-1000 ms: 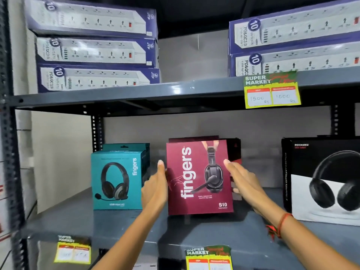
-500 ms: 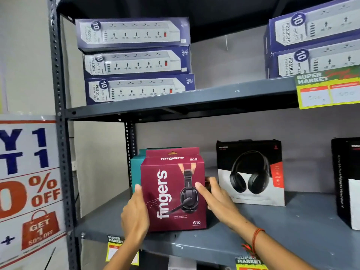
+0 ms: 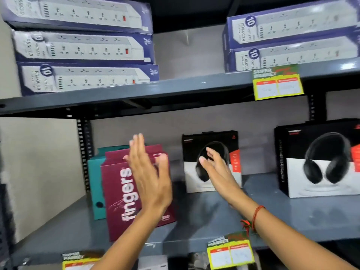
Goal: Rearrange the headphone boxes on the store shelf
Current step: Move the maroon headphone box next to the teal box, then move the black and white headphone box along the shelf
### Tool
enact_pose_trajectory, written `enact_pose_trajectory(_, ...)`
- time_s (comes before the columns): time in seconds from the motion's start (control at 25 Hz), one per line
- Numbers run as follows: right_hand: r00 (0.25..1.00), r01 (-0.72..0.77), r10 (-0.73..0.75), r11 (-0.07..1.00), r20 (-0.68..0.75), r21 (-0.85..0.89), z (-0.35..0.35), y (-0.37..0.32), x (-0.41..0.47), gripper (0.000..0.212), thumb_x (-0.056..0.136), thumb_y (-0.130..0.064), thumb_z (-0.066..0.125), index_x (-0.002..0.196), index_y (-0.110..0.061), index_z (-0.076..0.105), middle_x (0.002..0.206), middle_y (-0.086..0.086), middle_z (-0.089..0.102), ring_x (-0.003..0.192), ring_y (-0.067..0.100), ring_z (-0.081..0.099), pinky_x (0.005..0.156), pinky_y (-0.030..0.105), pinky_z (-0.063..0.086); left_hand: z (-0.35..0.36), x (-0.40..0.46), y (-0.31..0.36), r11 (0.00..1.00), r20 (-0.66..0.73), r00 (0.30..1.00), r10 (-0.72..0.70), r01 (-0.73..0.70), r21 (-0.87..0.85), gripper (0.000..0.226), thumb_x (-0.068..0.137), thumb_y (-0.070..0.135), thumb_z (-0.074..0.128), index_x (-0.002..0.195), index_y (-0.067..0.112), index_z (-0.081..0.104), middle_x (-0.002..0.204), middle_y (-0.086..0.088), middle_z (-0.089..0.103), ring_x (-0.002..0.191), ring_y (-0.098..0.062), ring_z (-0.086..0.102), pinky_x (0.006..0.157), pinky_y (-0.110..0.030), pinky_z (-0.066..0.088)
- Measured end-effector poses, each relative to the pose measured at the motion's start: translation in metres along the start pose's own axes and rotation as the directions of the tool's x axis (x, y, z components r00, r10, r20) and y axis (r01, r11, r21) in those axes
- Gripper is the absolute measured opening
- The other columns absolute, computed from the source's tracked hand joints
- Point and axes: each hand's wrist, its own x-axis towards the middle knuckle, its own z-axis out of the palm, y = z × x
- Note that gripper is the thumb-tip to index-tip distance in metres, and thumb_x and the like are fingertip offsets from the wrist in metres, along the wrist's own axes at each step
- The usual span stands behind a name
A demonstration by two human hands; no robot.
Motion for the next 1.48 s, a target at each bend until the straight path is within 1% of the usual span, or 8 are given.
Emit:
enact_pose_trajectory(0.24,0.93,0.035,-0.091,0.986,-0.356,-0.161,-0.14,0.008,0.008,0.057,0.101,-0.043,0.054,0.153,-0.025,0.042,0.158,0.001,0.045,0.143,0.014,0.043,0.12,0.034,0.029,0.145,-0.029,0.092,0.901,0.344,0.931,-0.12,0.248,-0.356,0.071,0.096,0.055,0.026,0.158,0.02,0.02,0.167,0.004,0.019,0.155,-0.007,0.008,0.125,-0.029,0.003)
enact_pose_trajectory(0.44,0.842,-0.107,-0.052,0.959,-0.537,-0.261,-0.262,0.044,-0.005,0.055,0.102,-0.039,0.052,0.153,-0.021,0.043,0.158,0.002,0.047,0.146,0.019,0.04,0.113,0.025,0.025,0.243,-0.079,0.144,0.748,0.651,0.715,-0.254,0.573,-0.337,0.059,0.105,0.047,0.029,0.158,0.022,0.021,0.168,0.003,0.019,0.155,-0.011,0.011,0.121,-0.028,0.004)
enact_pose_trajectory(0.64,0.809,-0.209,0.035,0.95,-0.587,-0.231,-0.354,0.099,-0.001,0.064,0.101,-0.046,0.051,0.159,-0.025,0.032,0.164,0.005,0.036,0.15,0.024,0.034,0.111,0.03,0.026,0.303,-0.107,0.158,0.619,0.704,0.548,-0.451,0.761,-0.196,0.062,0.103,0.052,0.024,0.159,0.023,0.021,0.169,0.004,0.018,0.155,-0.014,0.012,0.122,-0.034,0.009)
enact_pose_trajectory(0.8,0.815,-0.327,0.235,0.941,-0.529,-0.086,-0.396,0.149,0.007,0.076,0.097,-0.059,0.049,0.162,-0.027,0.025,0.169,0.001,0.029,0.153,0.024,0.03,0.124,0.044,0.023,0.322,-0.127,0.156,0.623,0.618,0.594,-0.515,0.755,-0.206,0.057,0.104,0.051,0.023,0.156,0.029,0.028,0.165,0.009,0.027,0.152,-0.012,0.021,0.115,-0.027,0.014)
enact_pose_trajectory(0.96,0.851,-0.32,0.324,0.944,-0.413,0.081,-0.412,0.174,0.013,0.073,0.082,-0.072,0.056,0.141,-0.029,0.061,0.145,-0.003,0.062,0.136,0.02,0.055,0.119,0.048,0.037,0.328,-0.132,0.156,0.578,0.617,0.534,-0.578,0.802,-0.153,0.057,0.102,0.054,0.021,0.154,0.034,0.033,0.163,0.01,0.031,0.152,-0.015,0.022,0.121,-0.034,0.012)
enact_pose_trajectory(1.08,0.866,-0.288,0.285,0.956,-0.41,0.055,-0.414,0.167,0.008,0.07,0.073,-0.079,0.058,0.117,-0.027,0.077,0.118,-0.002,0.079,0.115,0.019,0.071,0.107,0.048,0.051,0.321,-0.127,0.158,0.557,0.6,0.488,-0.634,0.826,-0.083,0.067,0.096,0.066,0.018,0.151,0.035,0.039,0.162,0.001,0.037,0.151,-0.025,0.027,0.122,-0.046,0.018)
enact_pose_trajectory(1.28,0.875,-0.247,0.186,0.966,-0.448,-0.081,-0.41,0.128,-0.007,0.089,0.064,-0.094,0.052,0.086,-0.011,0.077,0.068,-0.008,0.077,0.063,0.004,0.073,0.061,0.026,0.062,0.283,-0.095,0.155,0.709,0.518,0.58,-0.629,0.701,0.075,0.093,0.086,0.078,0.006,0.131,0.021,0.065,0.133,-0.015,0.065,0.126,-0.037,0.054,0.106,-0.049,0.04)
enact_pose_trajectory(1.48,0.891,-0.221,0.177,0.974,-0.419,-0.058,-0.375,0.099,-0.012,0.079,0.068,-0.086,0.054,0.082,-0.011,0.078,0.066,0.004,0.076,0.058,0.005,0.073,0.05,0.017,0.056,0.246,-0.077,0.149,0.708,0.459,0.605,-0.651,0.702,0.079,0.082,0.093,0.072,0.01,0.116,0.022,0.07,0.13,-0.009,0.065,0.127,-0.033,0.051,0.095,-0.044,0.035)
